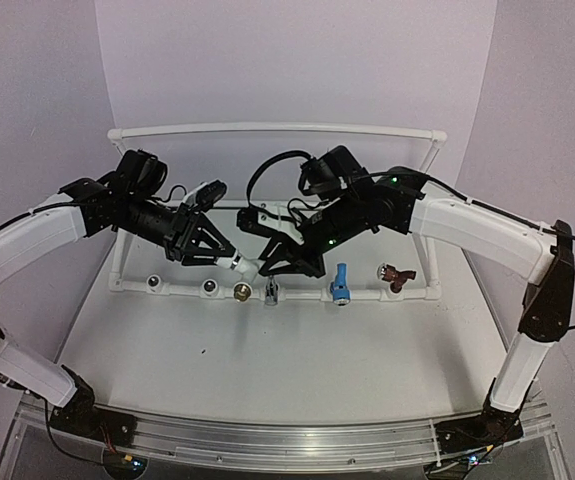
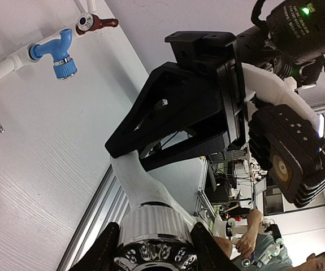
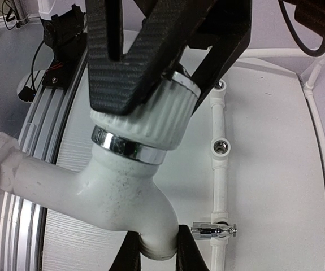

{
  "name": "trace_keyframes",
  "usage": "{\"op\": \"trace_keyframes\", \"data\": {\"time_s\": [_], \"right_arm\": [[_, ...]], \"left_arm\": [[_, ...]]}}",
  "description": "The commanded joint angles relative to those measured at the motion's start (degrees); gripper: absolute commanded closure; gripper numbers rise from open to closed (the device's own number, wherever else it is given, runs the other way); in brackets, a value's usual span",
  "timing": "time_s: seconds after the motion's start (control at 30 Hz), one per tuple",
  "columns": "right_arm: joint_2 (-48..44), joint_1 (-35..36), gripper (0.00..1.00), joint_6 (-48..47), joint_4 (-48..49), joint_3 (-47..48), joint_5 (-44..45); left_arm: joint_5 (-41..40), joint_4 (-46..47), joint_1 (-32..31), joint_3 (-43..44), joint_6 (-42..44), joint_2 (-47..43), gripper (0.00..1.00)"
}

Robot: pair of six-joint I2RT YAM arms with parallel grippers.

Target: Install the water faucets

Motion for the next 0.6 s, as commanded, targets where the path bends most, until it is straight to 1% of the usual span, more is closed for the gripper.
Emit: {"op": "trace_keyframes", "data": {"time_s": [0.0,0.1,0.13,0.17,0.2,0.23,0.27,0.3,0.33,0.37,0.4,0.5,0.57], "right_arm": [[0.25,0.30,0.94,0.01,0.46,2.20,0.74],[0.33,0.26,0.94,0.28,0.54,2.25,1.55],[0.33,0.30,0.90,0.75,0.64,2.31,2.31],[0.46,0.27,0.83,1.47,0.69,2.53,2.86],[0.52,0.19,0.73,2.12,0.58,2.87,3.20],[0.38,0.18,0.43,2.75,0.55,3.16,3.73],[-0.02,0.21,0.24,3.21,0.62,3.12,4.70],[-0.54,0.23,0.10,3.41,0.72,3.12,6.06],[-1.13,0.19,0.03,3.49,0.88,3.15,7.98],[-1.79,0.09,0.02,3.59,1.04,3.16,10.15],[-2.53,-0.04,0.02,3.81,1.14,3.11,12.18],[-5.07,-0.32,0.02,3.96,1.26,1.89,17.12],[-6.63,-0.28,0.02,4.10,1.25,0.34,20.31]], "left_arm": [[0.34,1.33,-0.53,0.46,0.73,0.74,0.63],[0.46,1.62,-0.62,0.52,0.74,0.91,0.69],[0.45,1.90,-0.62,0.55,0.57,0.89,0.72],[0.55,2.30,-0.62,0.52,0.24,0.79,0.76],[0.68,2.79,-0.62,0.56,-0.12,0.73,0.79],[0.60,3.39,-0.62,0.56,-0.60,0.61,0.83],[0.04,4.01,-0.62,0.54,-1.12,0.50,0.86],[-1.04,4.41,-0.62,0.57,-1.60,0.19,0.89],[-2.90,4.67,-0.59,0.64,-2.15,-0.19,0.93],[-5.15,4.92,-0.54,0.72,-2.86,-0.65,0.97],[-7.02,5.24,-0.49,0.73,-3.63,-1.07,0.99],[-13.30,7.31,-0.45,1.30,-8.07,-2.17,1.00],[-21.17,7.40,-0.45,2.75,-11.90,-2.68,0.99]]}}
